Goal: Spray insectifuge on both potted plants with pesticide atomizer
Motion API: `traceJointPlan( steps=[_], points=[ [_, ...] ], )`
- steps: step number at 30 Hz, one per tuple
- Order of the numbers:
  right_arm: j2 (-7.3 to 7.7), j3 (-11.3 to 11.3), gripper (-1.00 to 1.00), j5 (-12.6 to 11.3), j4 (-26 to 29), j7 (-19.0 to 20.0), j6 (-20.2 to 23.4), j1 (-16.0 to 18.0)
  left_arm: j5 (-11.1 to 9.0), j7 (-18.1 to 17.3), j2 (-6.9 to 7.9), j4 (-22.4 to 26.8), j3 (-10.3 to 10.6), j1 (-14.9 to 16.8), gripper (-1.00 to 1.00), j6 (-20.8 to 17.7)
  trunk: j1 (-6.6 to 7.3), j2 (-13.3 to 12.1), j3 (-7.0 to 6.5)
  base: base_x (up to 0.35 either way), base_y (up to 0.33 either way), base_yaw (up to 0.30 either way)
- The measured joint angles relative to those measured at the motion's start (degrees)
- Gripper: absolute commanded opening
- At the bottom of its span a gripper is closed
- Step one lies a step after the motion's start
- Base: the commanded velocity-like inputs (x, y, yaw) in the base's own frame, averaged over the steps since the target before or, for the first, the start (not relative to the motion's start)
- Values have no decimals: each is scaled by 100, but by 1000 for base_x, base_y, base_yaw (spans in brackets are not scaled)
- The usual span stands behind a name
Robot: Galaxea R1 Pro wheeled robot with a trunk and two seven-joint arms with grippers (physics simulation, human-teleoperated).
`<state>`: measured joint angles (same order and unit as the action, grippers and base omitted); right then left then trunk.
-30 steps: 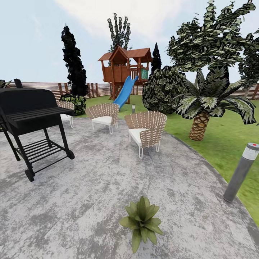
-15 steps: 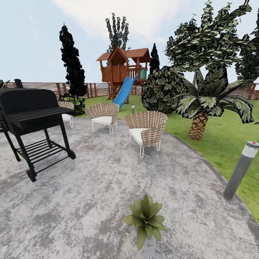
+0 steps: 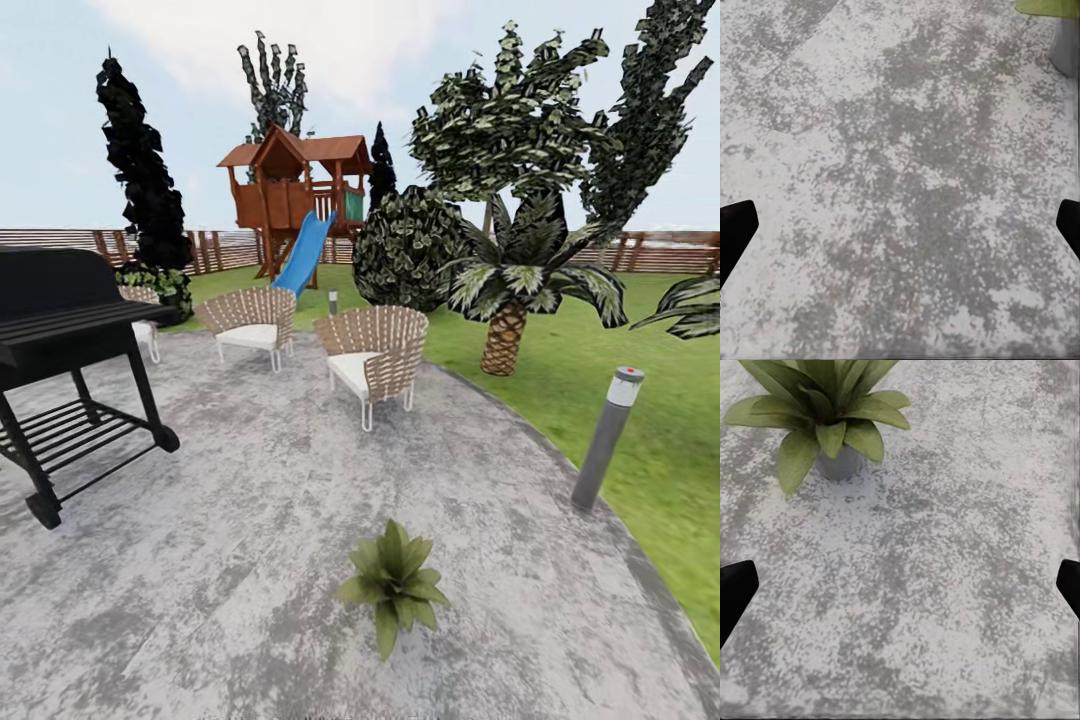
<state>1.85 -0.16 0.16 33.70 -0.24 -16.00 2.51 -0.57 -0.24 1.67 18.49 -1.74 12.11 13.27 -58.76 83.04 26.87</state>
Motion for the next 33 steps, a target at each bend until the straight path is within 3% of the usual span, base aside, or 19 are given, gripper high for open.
traceJointPlan(
  steps=[6, 18, 33],
  points=[
    [0, 0, 100, 0, 1, 0, 0, 0, 1, 0, 0, 4, -5, 0, 100, 0, 0, 1, 0, -218, 182, -288],
    [-1, 0, 100, 0, 1, 0, -3, 0, 31, -8, 0, 9, 7, -1, 100, 1, 2, 1, 0, -16, 13, -256],
    [-1, 8, 100, 0, -2, 0, -7, 1, 33, -8, 0, 10, 9, -2, 100, -1, -326, 601, 269, 0, 0, -9]
  ],
)
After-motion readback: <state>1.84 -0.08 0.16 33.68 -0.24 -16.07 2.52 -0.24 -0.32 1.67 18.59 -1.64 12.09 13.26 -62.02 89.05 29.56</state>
